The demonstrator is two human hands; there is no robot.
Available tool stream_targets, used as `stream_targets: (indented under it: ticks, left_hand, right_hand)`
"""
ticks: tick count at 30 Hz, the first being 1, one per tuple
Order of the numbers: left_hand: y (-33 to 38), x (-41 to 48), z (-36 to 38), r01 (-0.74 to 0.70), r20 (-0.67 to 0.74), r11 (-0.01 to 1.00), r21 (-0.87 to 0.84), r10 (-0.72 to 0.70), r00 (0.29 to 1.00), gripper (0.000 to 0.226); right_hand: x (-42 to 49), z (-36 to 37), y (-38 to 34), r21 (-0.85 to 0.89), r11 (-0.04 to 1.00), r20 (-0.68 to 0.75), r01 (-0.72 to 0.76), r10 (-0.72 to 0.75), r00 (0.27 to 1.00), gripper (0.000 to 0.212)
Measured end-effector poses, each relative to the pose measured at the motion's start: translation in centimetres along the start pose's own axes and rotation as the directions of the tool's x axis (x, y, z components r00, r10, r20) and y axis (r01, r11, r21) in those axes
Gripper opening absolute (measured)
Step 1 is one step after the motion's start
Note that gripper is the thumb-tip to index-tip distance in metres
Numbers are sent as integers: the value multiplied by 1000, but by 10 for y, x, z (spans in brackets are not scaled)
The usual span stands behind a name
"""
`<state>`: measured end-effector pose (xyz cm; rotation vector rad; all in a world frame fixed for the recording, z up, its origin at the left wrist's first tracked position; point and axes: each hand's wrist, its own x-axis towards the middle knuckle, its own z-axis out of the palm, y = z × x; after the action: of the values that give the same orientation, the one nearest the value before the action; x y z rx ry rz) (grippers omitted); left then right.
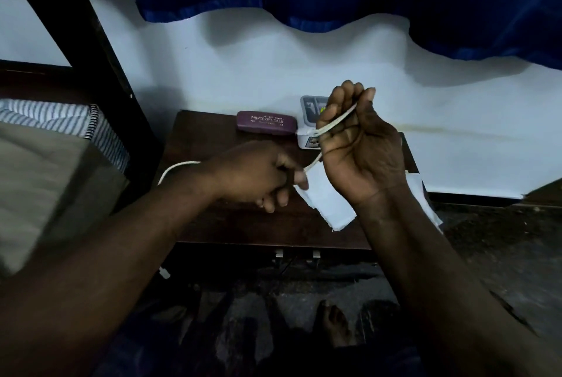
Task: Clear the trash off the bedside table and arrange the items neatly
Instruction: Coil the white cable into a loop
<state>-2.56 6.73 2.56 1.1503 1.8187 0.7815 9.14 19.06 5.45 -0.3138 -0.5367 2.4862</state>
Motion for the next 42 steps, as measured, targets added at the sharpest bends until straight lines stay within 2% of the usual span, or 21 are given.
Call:
stream_targets:
  ticks: [3,7,9,11,13,15,17,21,22,24,26,28,32,38,42]
  left_hand:
    - [2,-1,-3,-37,-65,994,100,43,997,23]
    - [-1,-2,-16,-74,-196,957,281,133,972,15]
    - [-10,-2,-19,-6,-170,908,420,85,982,13]
    - [-21,-1,-19,87,-104,846,526,-38,994,13]
    - [-30,0,-18,167,-69,788,593,-157,985,23]
    - [-36,3,-17,229,-107,726,649,-210,972,33]
    - [-40,5,-16,299,-221,678,672,-203,954,46]
    - [-44,8,-18,436,-402,596,674,-199,894,82]
    - [-45,8,-18,471,-432,576,668,-216,876,83]
    - [-47,9,-20,528,-481,553,645,-243,842,70]
    - [-49,12,-18,558,-528,537,632,-229,818,51]
    - [-51,13,-16,584,-563,514,628,-217,797,44]
    - [-52,9,-16,595,-582,506,624,-207,787,45]
    - [-50,10,-14,490,-546,603,630,-105,831,49]
    - [-45,22,-10,457,-537,623,634,-70,841,55]
  right_hand:
    - [3,-3,5,-189,976,-62,110,-124,990,28]
    - [7,-5,12,-541,815,-51,209,-280,959,22]
    - [6,-8,16,-692,701,-50,170,-281,958,22]
    - [5,-14,21,-794,604,-78,71,-217,973,23]
    - [4,-18,28,-830,557,-114,-26,-124,986,23]
    - [5,-21,34,-857,512,-117,-54,-92,989,24]
    - [8,-22,37,-887,462,-88,-28,-108,990,24]
    - [12,-27,41,-905,425,-66,-13,-112,992,23]
    - [13,-28,42,-906,423,-69,-19,-105,992,22]
    - [14,-31,47,-913,408,-65,-24,-88,994,21]
    - [15,-32,50,-936,352,-50,-19,-79,996,20]
    - [16,-33,52,-954,300,-30,-7,-72,997,21]
    - [18,-34,55,-963,269,-11,8,-69,998,21]
    - [19,-38,52,-967,253,-11,12,-91,996,23]
    - [19,-45,49,-967,254,-26,1,-103,994,27]
